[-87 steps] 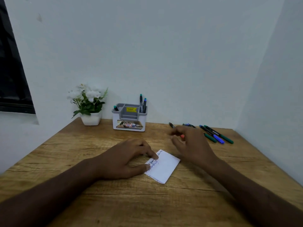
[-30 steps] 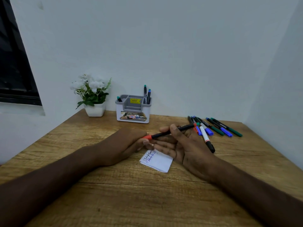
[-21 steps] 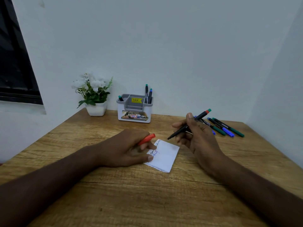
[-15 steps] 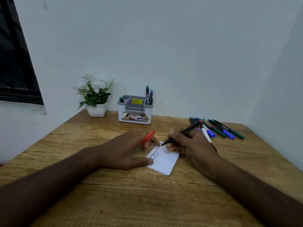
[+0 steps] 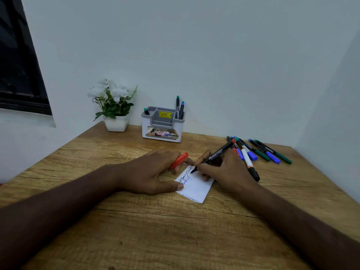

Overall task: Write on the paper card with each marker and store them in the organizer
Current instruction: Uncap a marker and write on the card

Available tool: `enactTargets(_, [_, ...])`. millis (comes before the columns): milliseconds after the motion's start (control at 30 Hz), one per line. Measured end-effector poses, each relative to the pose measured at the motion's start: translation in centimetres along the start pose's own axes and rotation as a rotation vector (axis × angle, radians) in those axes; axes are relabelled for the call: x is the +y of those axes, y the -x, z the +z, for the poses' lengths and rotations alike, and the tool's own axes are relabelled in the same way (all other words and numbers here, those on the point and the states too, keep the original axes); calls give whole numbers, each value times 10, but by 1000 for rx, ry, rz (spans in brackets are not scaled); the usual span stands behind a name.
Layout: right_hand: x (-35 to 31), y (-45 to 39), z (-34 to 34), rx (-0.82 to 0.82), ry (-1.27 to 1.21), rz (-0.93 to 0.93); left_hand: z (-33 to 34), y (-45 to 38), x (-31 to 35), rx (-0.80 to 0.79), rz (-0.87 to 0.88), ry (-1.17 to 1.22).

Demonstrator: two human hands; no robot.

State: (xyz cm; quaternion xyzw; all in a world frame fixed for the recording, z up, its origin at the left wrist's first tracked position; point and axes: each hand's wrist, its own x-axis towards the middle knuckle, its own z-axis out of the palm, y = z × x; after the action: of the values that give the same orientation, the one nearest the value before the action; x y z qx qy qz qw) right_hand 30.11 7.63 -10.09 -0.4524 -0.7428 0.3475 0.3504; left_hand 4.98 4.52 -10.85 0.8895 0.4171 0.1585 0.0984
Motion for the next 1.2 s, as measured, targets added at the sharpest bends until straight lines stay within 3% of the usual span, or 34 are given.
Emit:
enactTargets(400, [5, -3, 1, 11, 132, -55, -1, -1, -1, -6, 1, 17])
enactTargets(1200, [2, -2, 0, -2, 63, -27, -2, -2, 0, -13, 11, 5])
